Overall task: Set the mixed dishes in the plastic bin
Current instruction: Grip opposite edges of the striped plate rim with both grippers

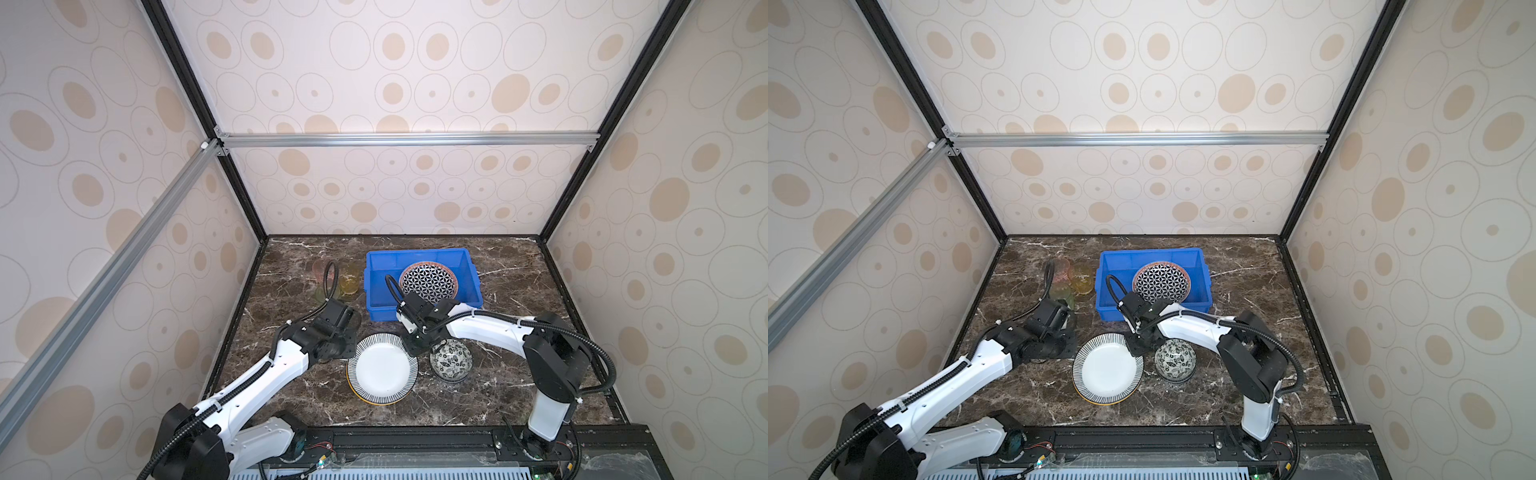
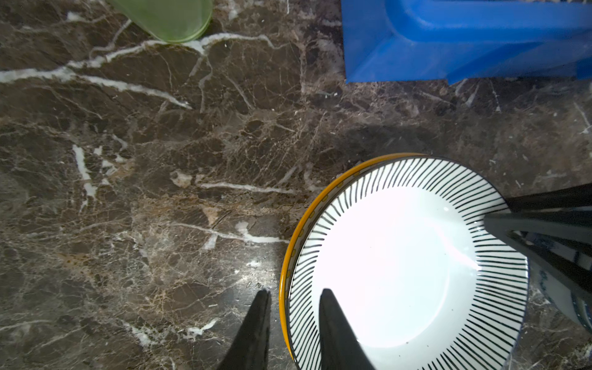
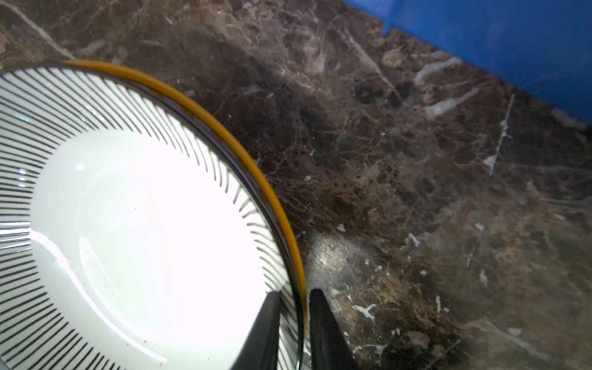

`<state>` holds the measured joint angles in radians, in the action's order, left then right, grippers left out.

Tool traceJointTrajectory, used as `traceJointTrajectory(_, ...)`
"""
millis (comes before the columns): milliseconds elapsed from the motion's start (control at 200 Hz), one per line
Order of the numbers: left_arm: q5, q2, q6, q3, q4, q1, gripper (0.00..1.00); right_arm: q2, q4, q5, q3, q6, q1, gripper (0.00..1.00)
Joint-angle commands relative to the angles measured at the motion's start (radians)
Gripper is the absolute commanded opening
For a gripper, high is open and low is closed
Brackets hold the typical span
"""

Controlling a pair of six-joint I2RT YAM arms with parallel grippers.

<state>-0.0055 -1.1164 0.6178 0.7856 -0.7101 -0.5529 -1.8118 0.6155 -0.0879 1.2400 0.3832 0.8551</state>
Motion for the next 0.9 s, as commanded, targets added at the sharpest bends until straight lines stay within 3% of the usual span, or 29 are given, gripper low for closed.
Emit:
traceJointTrajectory(0, -0.001, 0.009, 0.023, -0.012, 0.003, -0.006, 0.28, -0.02, 0.039, 0.038, 0.014, -0.004, 0.004, 0.17)
traceJointTrajectory(680, 0.071, -0.011, 0.054, -0.097, 0.075, -0.005, 0.28, -0.005, 0.047, 0.056, 0.006, -0.005, 0.006, 0.09)
traceJointTrajectory(895, 0.032, -0.016, 0.07, -0.099, 0.037, -0.005, 0.29, -0.012, 0.028, 0.039, -0.001, 0.003, 0.009, 0.07)
